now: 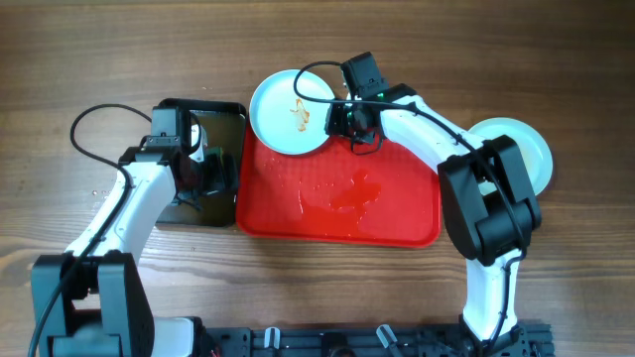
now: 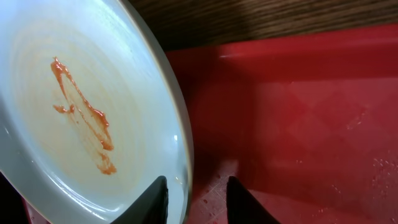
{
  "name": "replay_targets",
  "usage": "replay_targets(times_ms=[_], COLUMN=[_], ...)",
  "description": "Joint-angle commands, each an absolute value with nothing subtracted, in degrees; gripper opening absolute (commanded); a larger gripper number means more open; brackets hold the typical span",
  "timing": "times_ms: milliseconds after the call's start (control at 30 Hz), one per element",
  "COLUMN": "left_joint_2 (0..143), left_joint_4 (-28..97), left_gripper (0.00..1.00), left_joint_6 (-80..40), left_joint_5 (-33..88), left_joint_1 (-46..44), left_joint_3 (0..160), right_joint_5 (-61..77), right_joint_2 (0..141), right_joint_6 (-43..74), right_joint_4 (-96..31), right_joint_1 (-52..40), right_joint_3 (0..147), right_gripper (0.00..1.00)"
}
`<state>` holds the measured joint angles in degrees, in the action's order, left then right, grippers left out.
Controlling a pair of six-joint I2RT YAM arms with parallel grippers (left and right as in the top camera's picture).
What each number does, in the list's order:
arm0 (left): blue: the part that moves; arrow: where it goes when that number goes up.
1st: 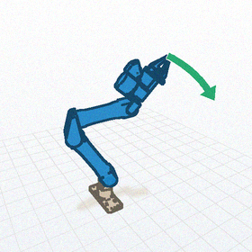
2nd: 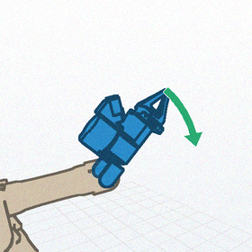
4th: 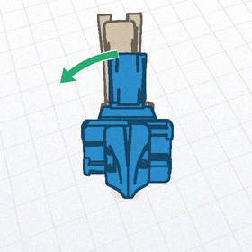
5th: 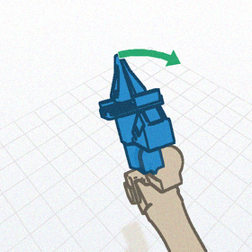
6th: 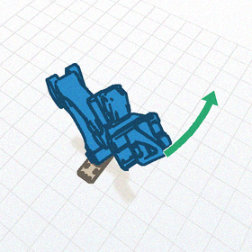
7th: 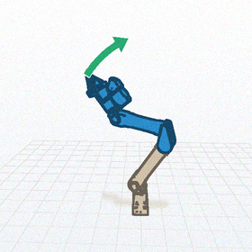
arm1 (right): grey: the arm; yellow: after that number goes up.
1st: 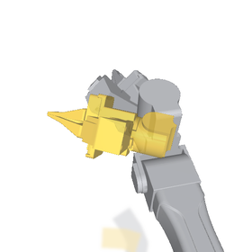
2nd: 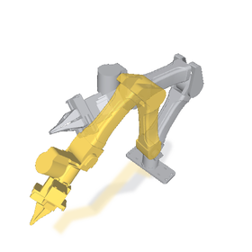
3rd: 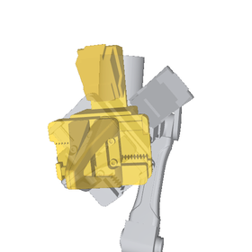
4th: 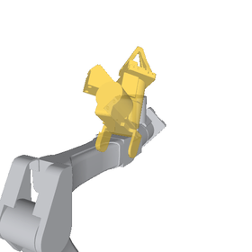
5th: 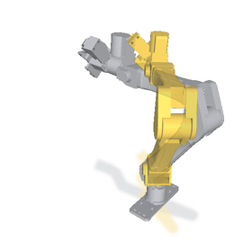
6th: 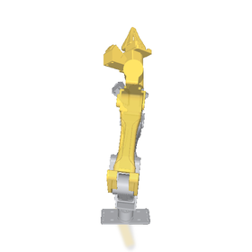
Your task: Clean dirty plates on tray and stack at the side
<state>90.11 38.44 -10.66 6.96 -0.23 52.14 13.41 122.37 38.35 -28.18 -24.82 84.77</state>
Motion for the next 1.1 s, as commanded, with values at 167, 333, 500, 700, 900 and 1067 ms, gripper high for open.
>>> replay_targets(times_ms=[167,333,500,700,900,1067], left_joint_2=[89.34,89.34,89.34,89.34,89.34,89.34], left_joint_4=[38.44,38.44,38.41,38.41,35.29,27.27], left_gripper=[1.00,1.00,1.00,1.00,1.00,1.00], left_joint_6=[-11.20,-11.18,-11.20,-11.20,-11.16,-11.16], left_joint_5=[7.66,7.66,7.66,7.66,7.66,7.62], left_joint_1=[-0.23,-0.23,-0.23,-0.23,-0.23,-0.23], left_joint_3=[52.73,52.73,52.73,52.73,52.73,52.73], right_joint_5=[12.47,12.47,12.38,5.30,5.13,5.98], right_joint_2=[123.57,123.55,123.55,123.55,123.55,123.55], right_joint_6=[39.00,37.41,33.71,31.42,30.00,30.00], right_joint_4=[-29.76,-36.03,-50.13,-60.66,-57.80,-53.39], right_joint_1=[-26.09,-25.91,-25.91,-25.91,-25.93,-25.91], right_joint_3=[84.29,84.29,84.29,84.29,84.29,84.29], right_gripper=[0.13,0.04,0.04,0.04,0.15,0.17])
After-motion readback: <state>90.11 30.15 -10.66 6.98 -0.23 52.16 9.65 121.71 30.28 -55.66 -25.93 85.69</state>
